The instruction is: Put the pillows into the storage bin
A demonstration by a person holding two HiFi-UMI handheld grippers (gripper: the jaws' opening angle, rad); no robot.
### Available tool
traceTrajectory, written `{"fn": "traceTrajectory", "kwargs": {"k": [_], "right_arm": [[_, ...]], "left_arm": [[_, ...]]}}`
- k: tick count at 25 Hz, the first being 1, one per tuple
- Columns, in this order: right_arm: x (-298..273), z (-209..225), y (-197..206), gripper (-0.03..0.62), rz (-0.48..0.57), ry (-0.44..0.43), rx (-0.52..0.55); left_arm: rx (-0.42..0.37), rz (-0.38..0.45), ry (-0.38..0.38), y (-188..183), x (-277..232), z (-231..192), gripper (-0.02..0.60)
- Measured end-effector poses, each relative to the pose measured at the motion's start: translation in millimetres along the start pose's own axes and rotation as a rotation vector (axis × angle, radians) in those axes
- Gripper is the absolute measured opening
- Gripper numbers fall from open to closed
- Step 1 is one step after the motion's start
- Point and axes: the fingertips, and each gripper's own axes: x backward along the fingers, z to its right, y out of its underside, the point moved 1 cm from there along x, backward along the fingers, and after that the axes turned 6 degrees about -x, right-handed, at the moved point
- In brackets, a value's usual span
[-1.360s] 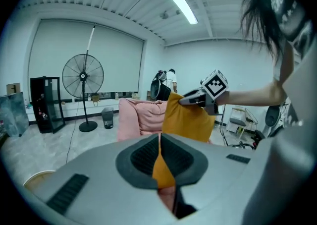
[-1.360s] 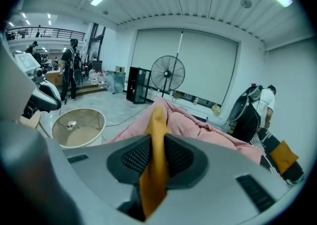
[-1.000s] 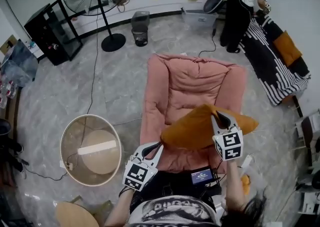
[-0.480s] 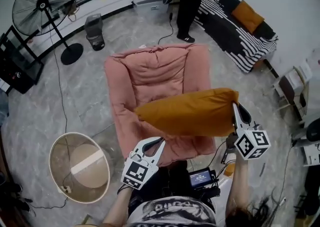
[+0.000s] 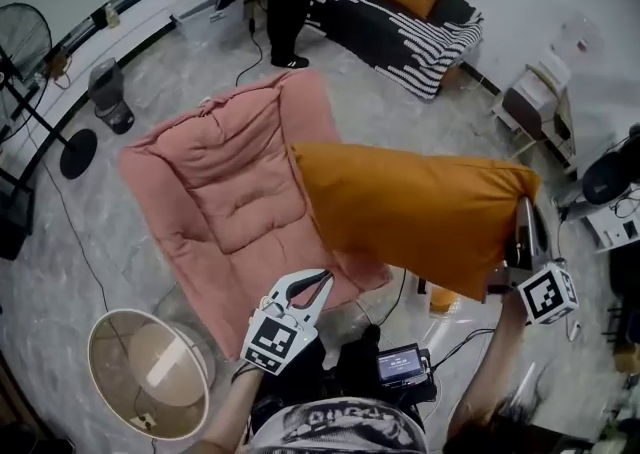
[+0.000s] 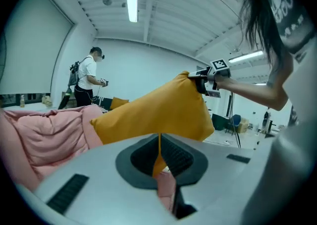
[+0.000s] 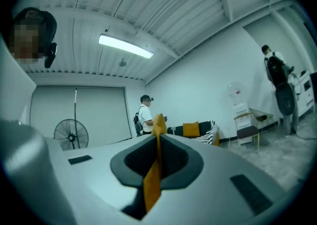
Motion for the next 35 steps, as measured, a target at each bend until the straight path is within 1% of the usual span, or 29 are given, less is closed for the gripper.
{"fn": "traceTrajectory", "kwargs": {"k": [2,5,7,10,11,13,16,19,22,24,26,29,32,35], "right_arm": [[17.9,29.7,-24.2,0.014,0.051,0.046,0.034],[51.0,85.2,-59.5,0.014,0.118,0.13,0.042],[71.4,112.5,-82.5,0.014,0.15,0.134,0.059],[100.9,160.7,-101.4,0.014,0.182,0.155,0.042],[106.7,172.6,-106.2,0.014,0.18,0.154,0.056],[113.8,197.2,-109.7,0.014,0.144,0.147,0.1],[124.3,257.2,-96.3,0.013,0.049,0.182,0.147],[138.9,334.5,-75.1,0.012,-0.049,0.258,0.155],[160.5,420.0,-48.8,0.011,-0.111,0.383,0.13],[177.0,474.9,-30.8,0.011,-0.149,0.475,0.127],[193.7,527.5,-12.8,0.011,-0.192,0.564,0.132],[216.4,601.2,12.5,0.011,-0.262,0.681,0.134],[234.0,656.6,34.2,0.011,-0.314,0.765,0.135],[236.4,684.5,59.8,0.012,-0.386,0.802,0.184]], "left_arm": [[-0.007,-0.003,0.051,-2.1,-22.7,13.2,0.02],[-0.042,-0.017,0.119,-11.3,-57.7,40.5,0.02],[-0.072,-0.025,0.15,-20.8,-81.7,61.8,0.02],[-0.099,-0.03,0.166,-34.2,-117.7,94.1,0.02],[-0.101,-0.031,0.166,-37.7,-129.3,105.6,0.02],[-0.1,-0.032,0.162,-42.6,-151.1,130.5,0.02],[-0.101,-0.055,0.169,-42.7,-185.3,171.2,0.02],[-0.109,-0.09,0.188,-44.5,-216.3,214.9,0.02],[-0.099,-0.115,0.224,-46.5,-240.9,251.8,0.02],[-0.119,-0.135,0.254,-45.8,-257.9,270.5,0.02],[-0.137,-0.15,0.28,-44.3,-275.4,284.4,0.02],[-0.138,-0.167,0.318,-44.4,-302.7,301.5,0.02],[-0.157,-0.189,0.364,-43.7,-326.5,318.8,0.02],[-0.177,-0.216,0.401,-39.2,-342.5,330.9,0.02]]}}
